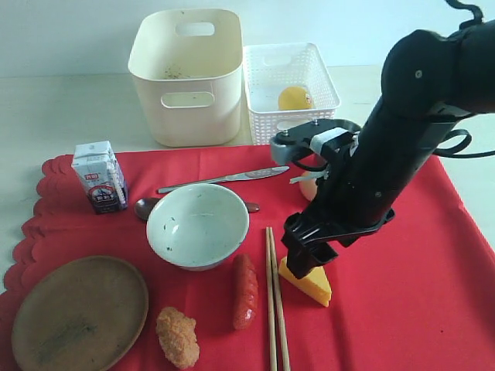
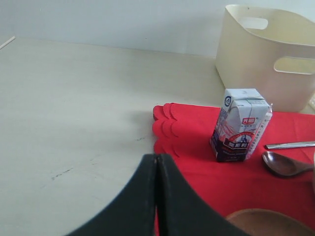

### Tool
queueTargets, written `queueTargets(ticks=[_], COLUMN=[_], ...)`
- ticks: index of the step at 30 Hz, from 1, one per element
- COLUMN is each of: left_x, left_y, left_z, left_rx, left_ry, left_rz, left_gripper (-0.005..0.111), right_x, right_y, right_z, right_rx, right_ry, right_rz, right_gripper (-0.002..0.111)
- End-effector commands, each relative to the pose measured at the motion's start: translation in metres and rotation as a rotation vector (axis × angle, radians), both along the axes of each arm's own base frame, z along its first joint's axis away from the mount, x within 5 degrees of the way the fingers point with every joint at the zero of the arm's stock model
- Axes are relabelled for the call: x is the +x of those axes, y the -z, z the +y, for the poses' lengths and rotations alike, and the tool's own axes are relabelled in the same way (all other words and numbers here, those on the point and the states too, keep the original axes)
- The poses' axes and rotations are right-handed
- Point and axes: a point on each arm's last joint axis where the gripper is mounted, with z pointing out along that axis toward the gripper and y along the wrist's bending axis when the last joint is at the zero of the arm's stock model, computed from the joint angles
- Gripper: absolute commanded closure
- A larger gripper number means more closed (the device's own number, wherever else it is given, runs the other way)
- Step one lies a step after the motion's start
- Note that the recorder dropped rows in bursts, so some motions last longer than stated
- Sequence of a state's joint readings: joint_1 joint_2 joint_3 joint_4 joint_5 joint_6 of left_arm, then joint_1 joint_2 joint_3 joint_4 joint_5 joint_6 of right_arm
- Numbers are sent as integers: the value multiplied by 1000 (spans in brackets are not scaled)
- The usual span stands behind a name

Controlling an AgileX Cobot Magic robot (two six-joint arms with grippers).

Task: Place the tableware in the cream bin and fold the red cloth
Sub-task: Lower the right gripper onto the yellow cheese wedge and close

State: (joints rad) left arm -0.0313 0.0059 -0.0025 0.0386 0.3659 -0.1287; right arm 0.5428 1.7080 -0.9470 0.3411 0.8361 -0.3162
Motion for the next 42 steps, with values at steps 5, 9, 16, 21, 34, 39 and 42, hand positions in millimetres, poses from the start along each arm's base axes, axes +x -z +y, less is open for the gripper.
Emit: queueTargets(ticks=[5,9,16,21,34,39,42], left_x=[0,0,0,0,0,0,0], left_y=[0,0,0,0,0,0,0], left_z=[0,0,0,0,0,0,0], left_rx=[4,4,4,4,4,4,4], left_ry=[-1,-1,-1,-1,-1,-1,-1], left_rz=[-15,-15,-15,-15,-15,-15,-15], left_gripper=[107,107,107,107,107,107,107], right_x=[4,6,7,8,-1,-1,-1], right_y=[24,31,38,38,39,39,39], right_z=[3,3,4,4,24,24,24], right_rx=[-33,-42,-50,-47,-94,-101,-101], right_ry=[10,14,41,45,10,1,1], right_rz=[34,46,55,47,-51,-55,-55], right_gripper=[31,31,33,35,41,44,47])
